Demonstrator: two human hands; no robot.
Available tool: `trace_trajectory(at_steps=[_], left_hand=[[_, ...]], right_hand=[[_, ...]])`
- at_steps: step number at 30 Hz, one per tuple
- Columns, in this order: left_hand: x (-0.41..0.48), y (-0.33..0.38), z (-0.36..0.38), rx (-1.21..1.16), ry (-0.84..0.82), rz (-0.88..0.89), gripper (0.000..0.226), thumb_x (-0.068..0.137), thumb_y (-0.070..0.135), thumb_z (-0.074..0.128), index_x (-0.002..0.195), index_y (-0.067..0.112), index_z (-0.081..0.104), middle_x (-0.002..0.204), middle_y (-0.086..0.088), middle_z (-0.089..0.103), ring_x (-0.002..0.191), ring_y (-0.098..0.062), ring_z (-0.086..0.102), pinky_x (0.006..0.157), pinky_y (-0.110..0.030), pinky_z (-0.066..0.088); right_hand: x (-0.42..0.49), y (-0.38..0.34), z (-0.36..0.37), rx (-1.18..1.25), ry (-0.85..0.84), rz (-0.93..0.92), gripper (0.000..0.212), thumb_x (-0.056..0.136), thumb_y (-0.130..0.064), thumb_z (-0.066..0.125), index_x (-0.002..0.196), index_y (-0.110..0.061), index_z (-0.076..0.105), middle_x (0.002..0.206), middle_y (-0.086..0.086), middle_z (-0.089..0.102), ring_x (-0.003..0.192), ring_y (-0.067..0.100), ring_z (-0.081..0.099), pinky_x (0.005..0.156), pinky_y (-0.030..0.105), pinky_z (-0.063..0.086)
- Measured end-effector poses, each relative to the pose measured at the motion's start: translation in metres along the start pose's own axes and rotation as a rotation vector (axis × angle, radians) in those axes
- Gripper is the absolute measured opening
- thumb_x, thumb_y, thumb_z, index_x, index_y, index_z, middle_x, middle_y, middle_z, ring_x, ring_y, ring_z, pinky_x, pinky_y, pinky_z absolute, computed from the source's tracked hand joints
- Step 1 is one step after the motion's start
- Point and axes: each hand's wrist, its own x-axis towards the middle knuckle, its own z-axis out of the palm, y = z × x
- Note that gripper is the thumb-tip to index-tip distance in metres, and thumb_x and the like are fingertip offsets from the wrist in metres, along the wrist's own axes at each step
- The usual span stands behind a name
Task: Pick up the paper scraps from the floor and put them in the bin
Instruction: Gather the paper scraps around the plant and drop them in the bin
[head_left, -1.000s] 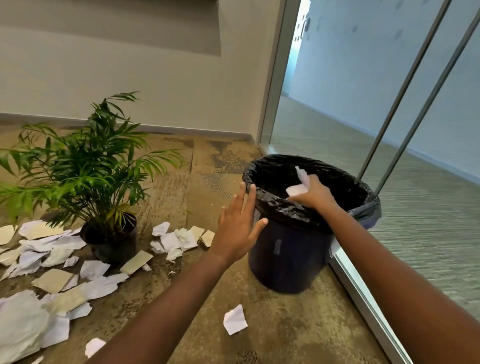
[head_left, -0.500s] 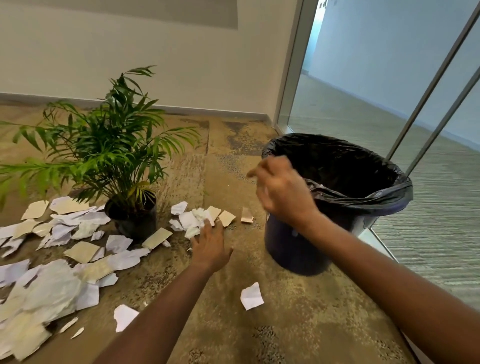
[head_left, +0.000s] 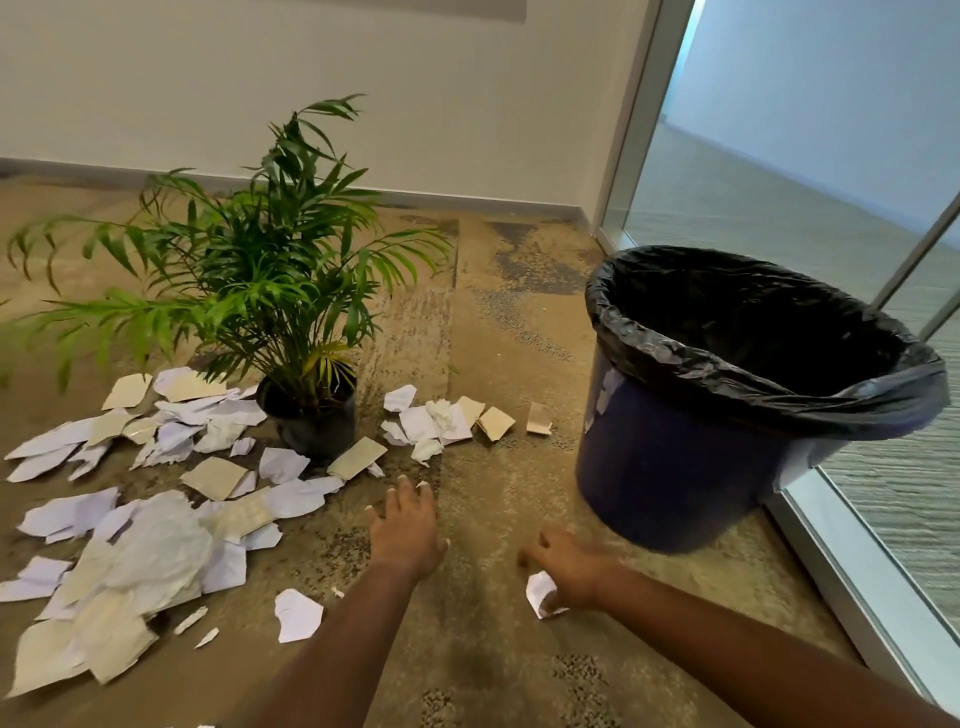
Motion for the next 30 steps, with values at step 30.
trace_trajectory(at_steps=[30], left_hand=[[0.128, -0.060, 0.036, -0.163, 0.321, -0.121, 0.076, 0.092, 0.061, 0.030, 0.150, 0.015, 0.010, 0.159, -0.017, 0.005, 0.148, -0.028, 0.006, 0.120, -0.046, 0.004]], right_hand=[[0.162, 0.030, -0.073, 0.473, 0.769, 0.492, 0.050, 0.084, -0.053, 0.055, 0.127, -0.029, 0.048, 0.142, 0.011, 0.030, 0.130, 0.032, 0.028, 0.105, 0.051, 0.030]])
